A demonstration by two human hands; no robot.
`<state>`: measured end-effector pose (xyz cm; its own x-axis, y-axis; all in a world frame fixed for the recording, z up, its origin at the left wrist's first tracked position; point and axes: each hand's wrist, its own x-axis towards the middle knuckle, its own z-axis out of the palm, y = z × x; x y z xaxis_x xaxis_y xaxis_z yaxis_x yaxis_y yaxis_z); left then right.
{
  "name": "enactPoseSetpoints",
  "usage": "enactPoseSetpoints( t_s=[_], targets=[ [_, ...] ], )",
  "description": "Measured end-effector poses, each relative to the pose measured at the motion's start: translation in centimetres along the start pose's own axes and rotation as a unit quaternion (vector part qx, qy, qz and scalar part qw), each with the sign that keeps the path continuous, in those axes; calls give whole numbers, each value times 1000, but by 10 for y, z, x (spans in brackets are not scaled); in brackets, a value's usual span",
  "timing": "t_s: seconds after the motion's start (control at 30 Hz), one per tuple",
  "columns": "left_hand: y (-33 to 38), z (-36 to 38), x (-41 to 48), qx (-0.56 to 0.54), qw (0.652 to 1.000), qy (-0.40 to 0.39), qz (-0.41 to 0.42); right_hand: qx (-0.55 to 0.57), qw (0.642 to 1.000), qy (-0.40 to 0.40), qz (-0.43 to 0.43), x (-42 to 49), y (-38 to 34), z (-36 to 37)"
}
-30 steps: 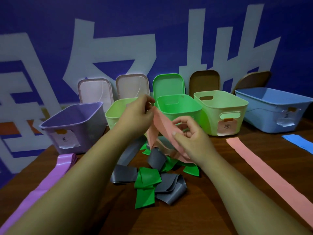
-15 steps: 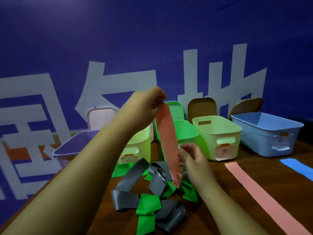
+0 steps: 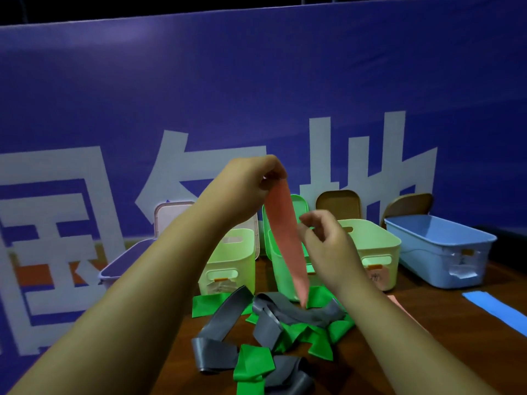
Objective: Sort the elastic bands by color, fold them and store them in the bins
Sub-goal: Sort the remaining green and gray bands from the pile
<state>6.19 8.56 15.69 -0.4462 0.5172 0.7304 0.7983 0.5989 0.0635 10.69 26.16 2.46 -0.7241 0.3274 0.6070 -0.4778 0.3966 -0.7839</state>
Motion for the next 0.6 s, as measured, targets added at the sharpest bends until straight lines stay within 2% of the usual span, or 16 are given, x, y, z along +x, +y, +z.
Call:
enactPoseSetpoints(
  t_s=[0.23, 0.6],
  targets=[
    [6, -13, -11, -19, 1000, -13, -10, 3, 997, -77, 1, 28, -44, 5],
    [-2, -20, -28, -78, 996, -6, -34, -15, 993, -114, 8, 19, -69, 16]
  ],
)
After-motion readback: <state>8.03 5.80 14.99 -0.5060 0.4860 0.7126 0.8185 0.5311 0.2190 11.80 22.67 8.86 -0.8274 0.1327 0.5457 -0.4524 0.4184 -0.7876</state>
